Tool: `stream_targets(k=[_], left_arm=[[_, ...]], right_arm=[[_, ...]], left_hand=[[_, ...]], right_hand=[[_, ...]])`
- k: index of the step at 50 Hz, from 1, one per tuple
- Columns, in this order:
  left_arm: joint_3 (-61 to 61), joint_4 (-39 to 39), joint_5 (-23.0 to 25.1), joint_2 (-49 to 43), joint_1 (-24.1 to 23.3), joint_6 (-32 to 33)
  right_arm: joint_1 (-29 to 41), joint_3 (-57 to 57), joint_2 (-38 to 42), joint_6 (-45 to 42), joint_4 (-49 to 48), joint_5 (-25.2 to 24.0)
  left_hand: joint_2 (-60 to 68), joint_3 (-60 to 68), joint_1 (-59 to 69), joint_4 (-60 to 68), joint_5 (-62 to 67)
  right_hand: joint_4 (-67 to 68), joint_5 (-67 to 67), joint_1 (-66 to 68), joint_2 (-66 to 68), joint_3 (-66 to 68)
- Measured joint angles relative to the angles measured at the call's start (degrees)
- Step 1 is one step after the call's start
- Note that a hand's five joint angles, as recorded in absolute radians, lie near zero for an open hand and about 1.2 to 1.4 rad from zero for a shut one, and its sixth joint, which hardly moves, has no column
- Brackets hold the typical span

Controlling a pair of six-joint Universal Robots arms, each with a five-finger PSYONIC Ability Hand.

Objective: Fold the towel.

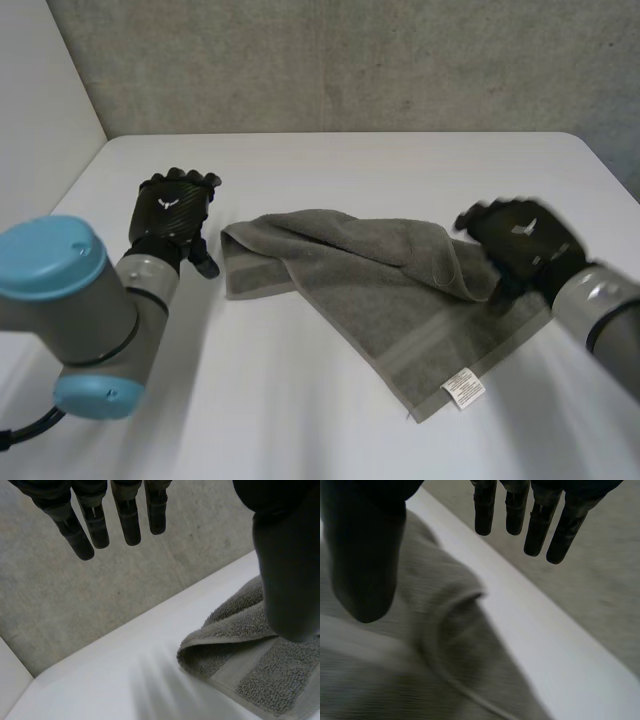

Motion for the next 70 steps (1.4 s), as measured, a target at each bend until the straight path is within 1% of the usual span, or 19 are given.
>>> stream_targets(k=[4, 7, 14, 20, 26, 38, 45, 54, 63, 70], left_arm=[[5.27, -4.29, -0.02, -3.1, 0.05, -0.18], [8.65, -6.77, -0.15, -4.93, 0.07, -0.39], [12.13, -8.9, -0.54, -6.86, 0.02, -0.94], [11.12, -8.71, -0.63, -6.65, -0.01, -1.04], [9.6, -8.36, -0.56, -6.06, -0.01, -1.04], [8.84, -8.24, -0.59, -5.73, -0.04, -1.02], [8.36, -8.14, -0.47, -5.73, -0.02, -1.02], [7.85, -8.1, -0.43, -5.68, -0.12, -0.99], [7.78, -8.19, -0.29, -5.78, -0.26, -0.81], [7.91, -8.25, -0.26, -5.94, -0.22, -0.69]], right_arm=[[3.04, 4.96, -0.51, 0.76, 0.05, -3.05], [5.13, 7.24, 0.86, 0.9, -0.46, -3.94], [8.11, 9.2, 8.47, 1.65, -3.01, -3.86], [8.55, 9.92, 11.61, 2.26, -5.66, -3.54], [8.64, 10.89, 11.88, 2.69, -8.18, -3.39], [8.75, 11.38, 11.82, 3.86, -11.08, -3.38], [8.69, 11.34, 11.88, 3.94, -12.35, -3.36], [8.59, 11.27, 12.07, 3.92, -12.98, -3.32], [8.66, 11.64, 11.57, 4.61, -12.14, -3.01], [8.74, 12.44, 9.88, 6.1, -11.63, -3.34]], left_hand=[[0.0, 0.0, 0.0, 0.0, 0.01], [0.0, 0.0, 0.0, 0.0, 0.0], [0.0, 0.0, 0.0, 0.0, 0.01], [0.0, 0.0, 0.0, 0.0, 0.0], [0.0, 0.0, 0.0, -0.76, -0.25], [0.0, 0.0, 0.0, -0.76, -0.26], [0.0, 0.0, 0.0, -0.76, -0.27], [-0.01, -0.01, -0.05, -0.76, -0.33], [-2.23, -2.04, -1.98, -2.24, -2.46], [-2.24, -2.15, -2.22, -2.24, -2.65]], right_hand=[[0.0, 0.04, 0.03, 0.0, 0.0], [0.0, 0.09, 0.06, 0.0, 0.0], [0.0, 0.06, 0.13, 0.0, 0.0], [0.0, 0.07, 0.14, 0.0, 0.0], [0.65, 0.92, 0.97, 0.81, 0.74], [13.12, 12.36, 12.9, 13.49, 13.04], [17.78, 16.77, 17.36, 17.8, 17.76], [17.79, 16.47, 17.34, 17.79, 17.83], [9.47, 6.5, 8.7, 10.41, 9.47], [8.29, 5.11, 7.66, 9.46, 8.29]])
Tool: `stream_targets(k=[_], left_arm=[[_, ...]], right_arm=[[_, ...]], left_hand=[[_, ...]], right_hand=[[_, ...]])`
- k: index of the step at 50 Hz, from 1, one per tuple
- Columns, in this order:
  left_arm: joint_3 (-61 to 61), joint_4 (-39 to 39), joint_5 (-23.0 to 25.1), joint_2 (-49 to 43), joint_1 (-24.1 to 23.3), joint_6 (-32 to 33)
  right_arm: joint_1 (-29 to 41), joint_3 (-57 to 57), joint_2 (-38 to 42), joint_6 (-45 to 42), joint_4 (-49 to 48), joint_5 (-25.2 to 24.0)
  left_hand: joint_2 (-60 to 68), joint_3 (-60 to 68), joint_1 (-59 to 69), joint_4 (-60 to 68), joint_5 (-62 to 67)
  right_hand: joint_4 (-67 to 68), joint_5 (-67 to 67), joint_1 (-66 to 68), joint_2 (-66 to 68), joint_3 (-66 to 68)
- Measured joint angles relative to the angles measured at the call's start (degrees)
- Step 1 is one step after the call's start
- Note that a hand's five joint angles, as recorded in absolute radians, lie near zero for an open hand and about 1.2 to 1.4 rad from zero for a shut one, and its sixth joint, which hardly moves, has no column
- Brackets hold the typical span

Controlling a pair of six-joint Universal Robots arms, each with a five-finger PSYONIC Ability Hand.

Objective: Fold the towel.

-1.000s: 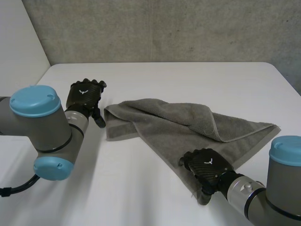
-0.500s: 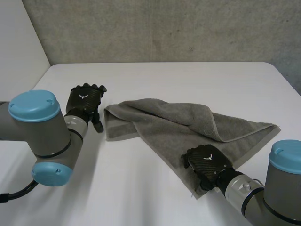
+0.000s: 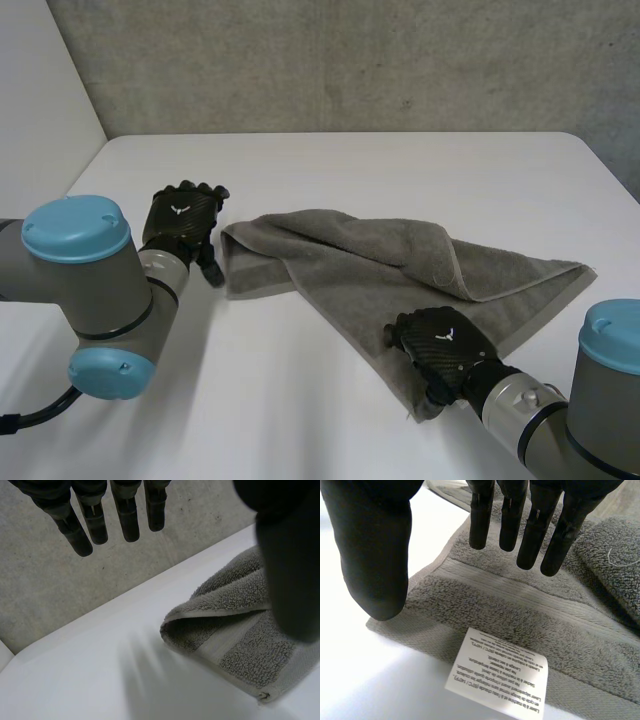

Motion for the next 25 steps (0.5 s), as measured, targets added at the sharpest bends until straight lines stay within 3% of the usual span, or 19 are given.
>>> stream_targets(k=[25], left_arm=[[-0.15, 0.0, 0.0, -0.5, 0.13, -0.07]], right_arm=[[1.69, -0.48, 3.75, -0.37, -2.47, 0.01]], left_hand=[[0.0, 0.0, -0.12, 0.0, -0.23]], right_hand=[[1.8, 4.6, 2.41, 0.48, 1.79]])
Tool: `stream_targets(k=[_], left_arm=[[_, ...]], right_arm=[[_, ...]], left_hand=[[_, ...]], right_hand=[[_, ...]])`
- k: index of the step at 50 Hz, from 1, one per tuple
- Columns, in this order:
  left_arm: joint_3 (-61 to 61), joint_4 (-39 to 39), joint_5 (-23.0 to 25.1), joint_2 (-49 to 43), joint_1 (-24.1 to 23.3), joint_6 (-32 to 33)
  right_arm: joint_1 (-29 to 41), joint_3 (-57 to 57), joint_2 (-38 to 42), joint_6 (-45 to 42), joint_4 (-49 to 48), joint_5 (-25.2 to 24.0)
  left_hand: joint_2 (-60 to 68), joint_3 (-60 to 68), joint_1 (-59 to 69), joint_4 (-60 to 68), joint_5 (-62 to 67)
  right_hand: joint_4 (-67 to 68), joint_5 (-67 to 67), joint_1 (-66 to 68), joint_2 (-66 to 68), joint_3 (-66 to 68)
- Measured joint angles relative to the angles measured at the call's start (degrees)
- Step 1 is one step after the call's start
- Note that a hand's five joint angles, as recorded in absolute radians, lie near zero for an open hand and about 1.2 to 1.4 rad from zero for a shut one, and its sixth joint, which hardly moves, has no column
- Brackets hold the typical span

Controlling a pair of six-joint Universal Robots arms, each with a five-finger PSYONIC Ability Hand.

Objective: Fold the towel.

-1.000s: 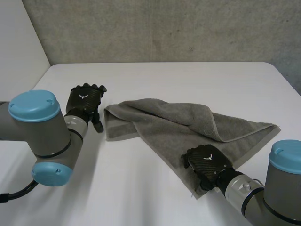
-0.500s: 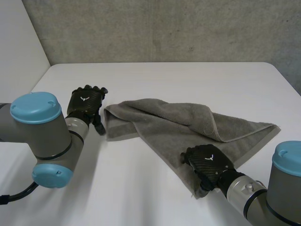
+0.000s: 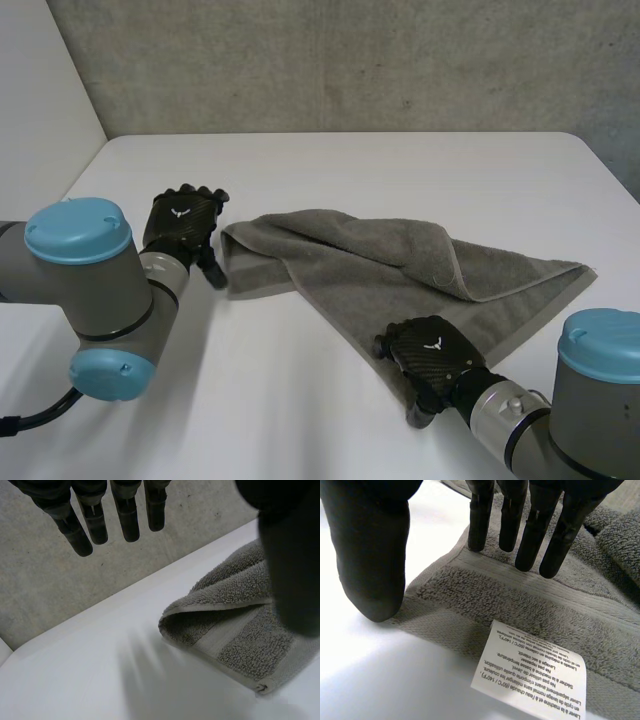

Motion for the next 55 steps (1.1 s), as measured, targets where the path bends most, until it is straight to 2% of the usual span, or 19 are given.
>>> stream_targets(k=[30, 36, 39, 41, 55], left_arm=[[-0.38, 0.09, 0.0, -0.19, 0.0, 0.0], [-0.39, 0.09, 0.0, -0.18, 0.0, 0.0], [-0.39, 0.09, 0.0, -0.17, 0.01, 0.0], [-0.38, 0.13, 0.0, -0.18, 0.03, 0.03], [1.39, 1.68, 0.13, -1.55, 0.0, 0.42]], right_arm=[[-0.52, -0.97, 1.39, -1.67, -2.29, 1.44], [-0.87, -0.91, 1.41, -1.82, -2.78, 1.46], [-1.08, -0.86, 1.25, -1.78, -3.0, 1.63], [-1.21, -0.8, 0.9, -1.6, -3.24, 1.87], [-3.0, 0.3, -6.95, -0.49, -4.28, 3.43]], left_hand=[[0.0, 0.0, -0.08, 0.0, -0.12], [0.0, 0.0, -0.09, 0.0, -0.15], [0.0, 0.0, -0.08, 0.0, -0.15], [0.0, 0.0, -0.09, 0.0, -0.15], [0.19, 0.13, 0.09, 0.04, 2.07]], right_hand=[[5.54, 2.66, 5.55, 6.02, 5.46], [24.49, 15.85, 24.92, 26.2, 25.04], [39.11, 26.98, 40.02, 40.17, 38.84], [47.45, 43.12, 46.62, 47.38, 47.17], [48.14, 45.92, 46.72, 47.51, 47.92]])
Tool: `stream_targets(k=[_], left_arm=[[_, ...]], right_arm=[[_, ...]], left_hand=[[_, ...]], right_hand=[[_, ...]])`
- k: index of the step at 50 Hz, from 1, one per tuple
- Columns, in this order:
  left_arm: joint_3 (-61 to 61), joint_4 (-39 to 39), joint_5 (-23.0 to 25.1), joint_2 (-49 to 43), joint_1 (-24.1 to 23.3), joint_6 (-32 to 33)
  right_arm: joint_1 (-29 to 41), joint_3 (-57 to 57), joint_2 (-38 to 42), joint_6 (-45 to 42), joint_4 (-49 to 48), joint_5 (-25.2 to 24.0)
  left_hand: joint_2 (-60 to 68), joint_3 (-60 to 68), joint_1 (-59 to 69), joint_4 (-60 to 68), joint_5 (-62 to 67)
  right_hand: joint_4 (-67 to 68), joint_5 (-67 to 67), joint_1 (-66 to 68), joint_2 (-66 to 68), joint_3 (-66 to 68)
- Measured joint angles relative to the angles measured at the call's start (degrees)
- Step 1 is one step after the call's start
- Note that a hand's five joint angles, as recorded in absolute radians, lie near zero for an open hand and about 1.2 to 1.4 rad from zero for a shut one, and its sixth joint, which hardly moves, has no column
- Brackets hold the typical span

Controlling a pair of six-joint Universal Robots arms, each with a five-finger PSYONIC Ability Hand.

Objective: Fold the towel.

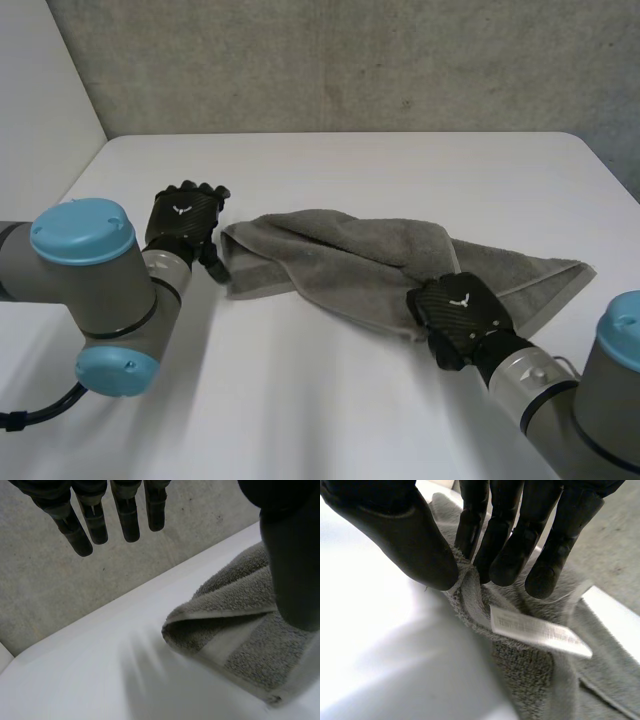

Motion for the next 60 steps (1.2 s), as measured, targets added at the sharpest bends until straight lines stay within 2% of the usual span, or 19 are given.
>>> stream_targets(k=[11, 20, 28, 38, 60], left_arm=[[7.58, -0.28, 0.16, -6.27, -0.06, 0.35], [16.17, -2.4, 0.14, -13.16, -0.22, 0.39], [20.23, -3.48, 0.22, -17.77, -0.73, 0.43], [21.05, -2.68, 2.33, -21.06, -1.5, 0.41], [24.92, -2.52, 2.92, -23.96, -2.57, 0.41]], right_arm=[[-5.71, 0.21, -7.33, 2.07, 1.05, -0.77], [-16.5, -1.55, -12.95, 4.9, 3.82, -4.46], [-23.53, -2.93, -13.89, 8.12, 4.55, -7.83], [-24.2, -3.19, -12.99, 9.08, 4.48, -8.36], [-24.83, -3.37, -11.9, 8.93, 4.31, -8.39]], left_hand=[[2.82, 3.5, 3.03, 2.19, 4.0], [3.75, 4.53, 4.18, 3.25, 5.02], [5.15, 5.77, 5.58, 4.77, 6.39], [19.08, 19.56, 19.3, 18.57, 19.54], [22.42, 22.93, 22.58, 21.99, 21.38]], right_hand=[[0.0, 0.0, 0.0, 0.0, 0.0], [0.0, 0.26, 0.0, 0.0, 0.17], [0.0, 0.26, 0.0, 0.23, 0.18], [0.0, 0.26, 0.0, 0.23, 0.18], [0.01, 0.26, 0.0, 0.23, 0.18]])
